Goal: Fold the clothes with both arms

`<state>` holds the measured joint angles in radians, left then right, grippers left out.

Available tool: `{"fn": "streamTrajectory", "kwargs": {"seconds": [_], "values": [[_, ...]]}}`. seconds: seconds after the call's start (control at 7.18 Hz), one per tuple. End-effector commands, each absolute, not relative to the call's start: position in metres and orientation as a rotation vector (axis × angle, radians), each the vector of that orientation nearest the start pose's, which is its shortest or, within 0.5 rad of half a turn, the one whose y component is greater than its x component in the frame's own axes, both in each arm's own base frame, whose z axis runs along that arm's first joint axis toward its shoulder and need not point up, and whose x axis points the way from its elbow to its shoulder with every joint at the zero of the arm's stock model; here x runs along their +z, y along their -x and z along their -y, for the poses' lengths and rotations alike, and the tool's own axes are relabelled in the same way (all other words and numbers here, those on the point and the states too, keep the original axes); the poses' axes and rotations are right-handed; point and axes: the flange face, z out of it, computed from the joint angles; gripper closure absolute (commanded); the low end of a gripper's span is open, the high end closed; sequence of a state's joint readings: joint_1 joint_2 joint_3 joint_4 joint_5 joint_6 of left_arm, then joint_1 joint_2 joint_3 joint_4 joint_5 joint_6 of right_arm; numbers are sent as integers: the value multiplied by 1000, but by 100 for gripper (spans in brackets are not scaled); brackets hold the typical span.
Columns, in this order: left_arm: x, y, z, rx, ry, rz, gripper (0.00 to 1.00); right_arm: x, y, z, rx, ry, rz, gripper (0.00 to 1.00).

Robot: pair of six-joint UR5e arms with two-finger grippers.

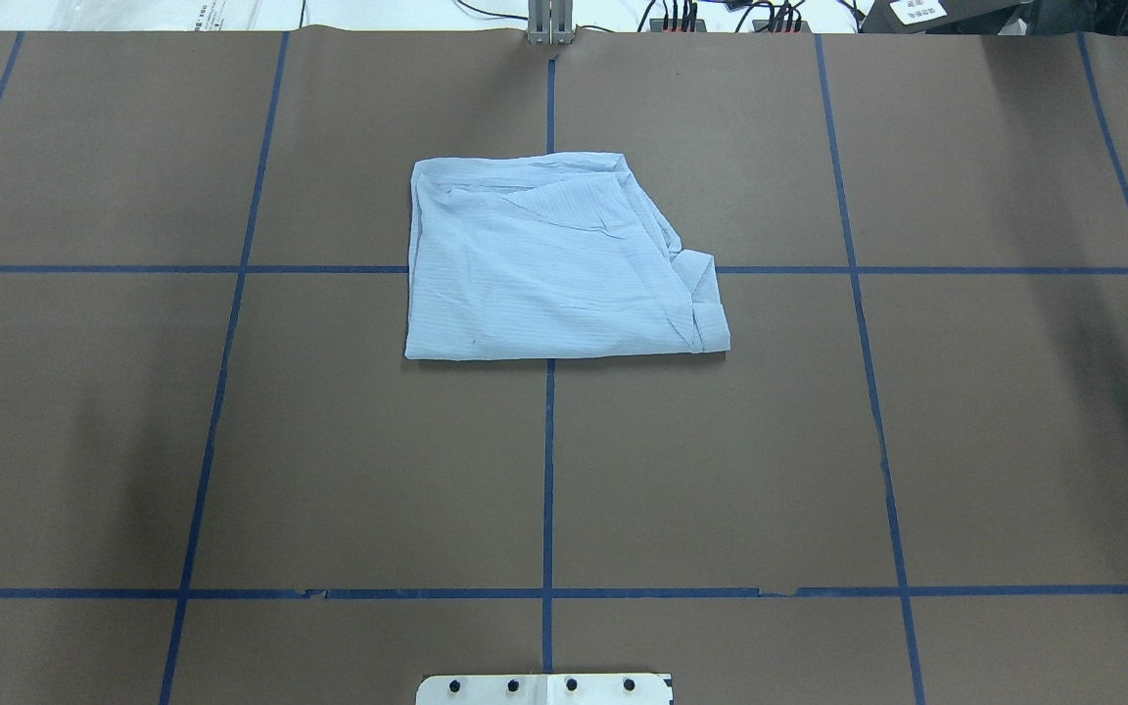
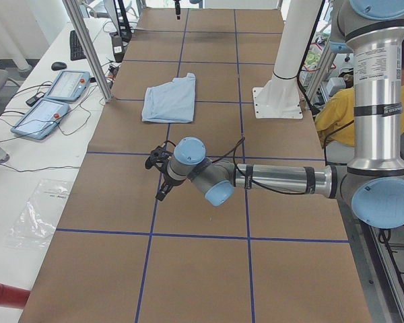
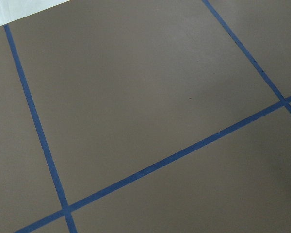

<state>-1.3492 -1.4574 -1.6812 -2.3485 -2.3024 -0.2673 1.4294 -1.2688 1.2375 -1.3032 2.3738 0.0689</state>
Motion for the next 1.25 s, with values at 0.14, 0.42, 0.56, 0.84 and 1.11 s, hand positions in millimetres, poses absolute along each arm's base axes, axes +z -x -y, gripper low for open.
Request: {"fn": "streamTrajectory", "kwargs": {"seconds": [0.14, 0.42, 0.56, 0.84, 1.11], "values": [[549, -29, 420, 245, -552, -874, 1, 609, 19, 621, -111, -195, 710, 0], [568, -24, 397, 242, -514, -873, 1, 613, 20, 616, -120, -185, 726, 0], [562, -25, 399, 246, -520, -873, 1, 615, 28, 619, -127, -166, 726, 0], [562, -32, 417, 229, -480, -884, 1, 622, 29, 608, -117, -149, 742, 0], [568, -34, 429, 205, -413, -884, 1, 629, 29, 600, -103, -108, 768, 0]]}}
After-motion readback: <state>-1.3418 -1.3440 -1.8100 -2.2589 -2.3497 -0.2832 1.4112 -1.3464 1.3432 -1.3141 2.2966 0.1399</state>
